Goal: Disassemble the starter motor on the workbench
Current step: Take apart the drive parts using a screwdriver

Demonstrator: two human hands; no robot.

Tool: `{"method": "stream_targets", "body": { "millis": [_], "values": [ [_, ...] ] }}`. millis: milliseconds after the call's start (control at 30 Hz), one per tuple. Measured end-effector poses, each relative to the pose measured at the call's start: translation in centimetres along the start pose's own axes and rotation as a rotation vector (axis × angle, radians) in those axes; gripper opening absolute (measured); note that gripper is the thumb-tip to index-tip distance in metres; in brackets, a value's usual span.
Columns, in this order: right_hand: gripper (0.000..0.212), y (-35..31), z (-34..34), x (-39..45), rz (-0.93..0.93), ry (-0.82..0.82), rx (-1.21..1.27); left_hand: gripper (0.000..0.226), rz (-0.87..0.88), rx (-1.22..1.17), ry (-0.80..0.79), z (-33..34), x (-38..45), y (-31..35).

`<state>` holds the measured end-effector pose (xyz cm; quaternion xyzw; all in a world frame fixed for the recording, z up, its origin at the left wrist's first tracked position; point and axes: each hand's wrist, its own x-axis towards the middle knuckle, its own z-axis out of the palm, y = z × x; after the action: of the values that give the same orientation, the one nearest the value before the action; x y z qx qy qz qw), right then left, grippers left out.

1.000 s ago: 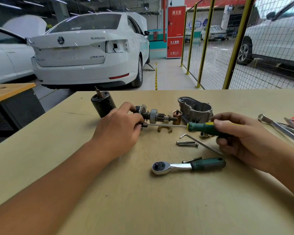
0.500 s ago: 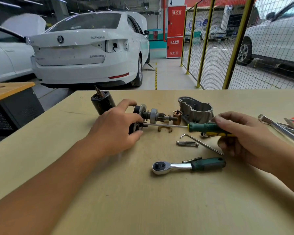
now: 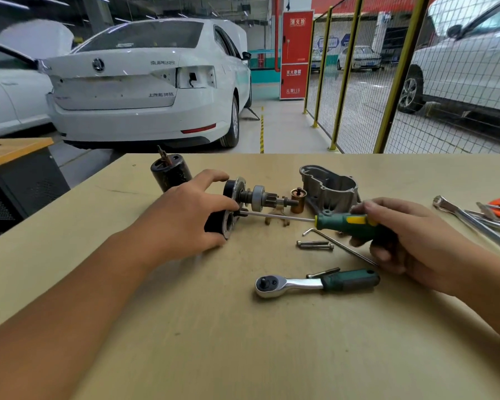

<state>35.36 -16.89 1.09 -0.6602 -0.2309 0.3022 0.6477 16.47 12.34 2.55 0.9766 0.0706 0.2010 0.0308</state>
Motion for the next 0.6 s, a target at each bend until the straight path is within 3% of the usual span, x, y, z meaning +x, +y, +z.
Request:
{"method": "stream_targets", "body": {
  "millis": [100,200,300,367,467,600],
  "values": [
    [0.036,0.24,-0.31,0.25,-0.030,0.007,0.016,0.058,0.003,0.022,0.033,0.14,0.01,0.08],
    [0.048,0.70,-0.59,0.54,-0.068,0.036,0.098,0.057,0.013,0.047,0.077,0.26,-0.14,0.15],
    [0.046,0.79,-0.44,0.64,-0.064,0.045,0.173,0.067,-0.005,0.034,0.113,0.42,-0.16,0.14],
    [0.037,0.53,-0.03,0.50,-0.053,0.023,0.150,0.078,-0.034,0.009,0.119,0.48,-0.06,0.01],
    [0.042,0.18,0.21,0.31,-0.011,0.049,0.034,0.091,-0.074,-0.047,0.126,0.44,0.03,-0.29],
    [0.038,0.33,0.13,0.25,-0.050,0.048,0.016,0.093,-0.088,-0.096,0.123,0.64,0.13,-0.44]
  ]
}}
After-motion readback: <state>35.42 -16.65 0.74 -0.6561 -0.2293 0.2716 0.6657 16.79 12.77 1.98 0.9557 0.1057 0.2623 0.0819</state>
